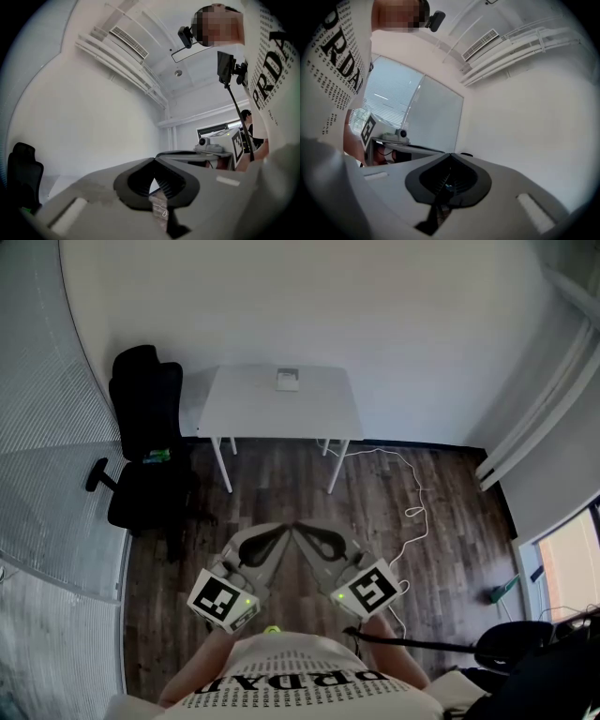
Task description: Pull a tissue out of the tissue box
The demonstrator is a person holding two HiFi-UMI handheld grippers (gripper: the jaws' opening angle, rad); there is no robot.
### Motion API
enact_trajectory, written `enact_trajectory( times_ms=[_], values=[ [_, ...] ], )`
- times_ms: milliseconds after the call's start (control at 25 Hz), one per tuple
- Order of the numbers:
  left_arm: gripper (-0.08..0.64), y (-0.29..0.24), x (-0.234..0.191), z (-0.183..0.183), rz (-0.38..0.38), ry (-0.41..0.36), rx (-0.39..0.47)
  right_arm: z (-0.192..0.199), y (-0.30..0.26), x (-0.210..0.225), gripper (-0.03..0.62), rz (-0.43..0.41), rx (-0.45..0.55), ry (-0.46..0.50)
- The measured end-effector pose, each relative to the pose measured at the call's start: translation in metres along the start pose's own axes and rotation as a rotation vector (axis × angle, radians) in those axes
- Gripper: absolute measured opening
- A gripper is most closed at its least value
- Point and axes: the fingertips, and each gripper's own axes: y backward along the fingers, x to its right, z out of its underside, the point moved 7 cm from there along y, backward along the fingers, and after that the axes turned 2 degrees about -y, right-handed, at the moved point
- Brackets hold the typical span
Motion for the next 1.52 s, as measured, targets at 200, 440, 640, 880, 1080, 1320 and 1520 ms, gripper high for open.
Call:
enact_trajectory(
  times_ms=[200,440,640,880,1080,1320,1520],
  values=[
    [0.002,0.001,0.002,0.0,-0.004,0.005,0.018,0.001,0.001,-0.003,0.009,0.008,-0.003,-0.008],
    [0.0,0.01,0.005,-0.002,0.0,0.008,0.029,0.001,0.001,-0.012,0.009,0.009,-0.001,-0.015],
    [-0.001,0.016,0.003,-0.001,0.008,0.004,0.024,0.001,-0.002,-0.017,0.009,0.013,-0.005,-0.017],
    [-0.002,0.023,0.002,-0.005,0.014,0.023,0.035,-0.002,-0.006,-0.023,0.009,0.02,-0.005,-0.018],
    [-0.002,0.034,0.001,-0.006,0.035,0.014,0.04,-0.004,-0.01,-0.035,0.009,0.04,0.0,-0.011],
    [-0.002,0.049,0.0,0.0,0.056,0.011,0.037,0.002,-0.014,-0.051,0.009,0.07,-0.007,-0.009],
    [-0.002,0.053,-0.006,0.002,0.063,0.003,0.043,0.005,-0.02,-0.053,0.009,0.069,-0.015,-0.015]
  ],
)
